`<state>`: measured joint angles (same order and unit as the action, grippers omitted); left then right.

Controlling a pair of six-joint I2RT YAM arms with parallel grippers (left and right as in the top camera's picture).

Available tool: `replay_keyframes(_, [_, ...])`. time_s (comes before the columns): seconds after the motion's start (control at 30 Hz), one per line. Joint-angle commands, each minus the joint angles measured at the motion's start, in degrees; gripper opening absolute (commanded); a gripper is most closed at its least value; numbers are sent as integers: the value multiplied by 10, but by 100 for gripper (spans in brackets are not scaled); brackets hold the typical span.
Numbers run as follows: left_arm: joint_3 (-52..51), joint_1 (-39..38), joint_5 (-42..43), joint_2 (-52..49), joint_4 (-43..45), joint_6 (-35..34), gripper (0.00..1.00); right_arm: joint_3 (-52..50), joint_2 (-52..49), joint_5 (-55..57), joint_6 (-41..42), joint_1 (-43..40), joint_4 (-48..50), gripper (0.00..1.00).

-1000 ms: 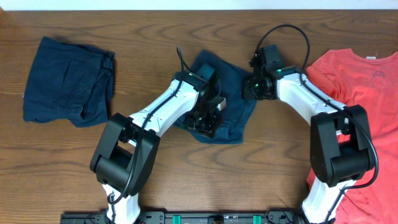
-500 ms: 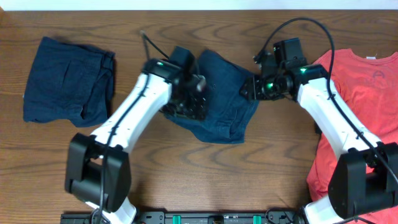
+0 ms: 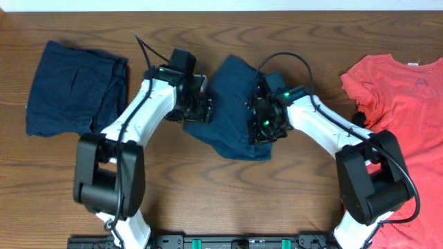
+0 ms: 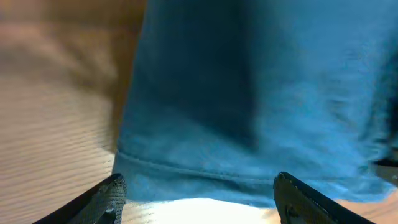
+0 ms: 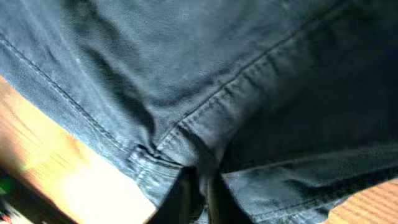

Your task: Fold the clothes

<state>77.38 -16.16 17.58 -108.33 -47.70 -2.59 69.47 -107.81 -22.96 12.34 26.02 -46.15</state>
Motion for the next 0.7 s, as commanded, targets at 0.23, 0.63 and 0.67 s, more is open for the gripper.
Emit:
replay_keyframes(0.23, [-7, 1, -27, -67, -19, 2, 14, -1, 9, 103, 35, -24, -97, 1])
replay_keyframes(0.63, [50, 3, -6, -25, -98, 2, 8, 29, 78, 125, 26, -72, -97, 20])
replay_keyframes(0.67, [57, 3, 13, -14, -99, 2, 8, 33, 94, 125, 26, -83, -90, 18])
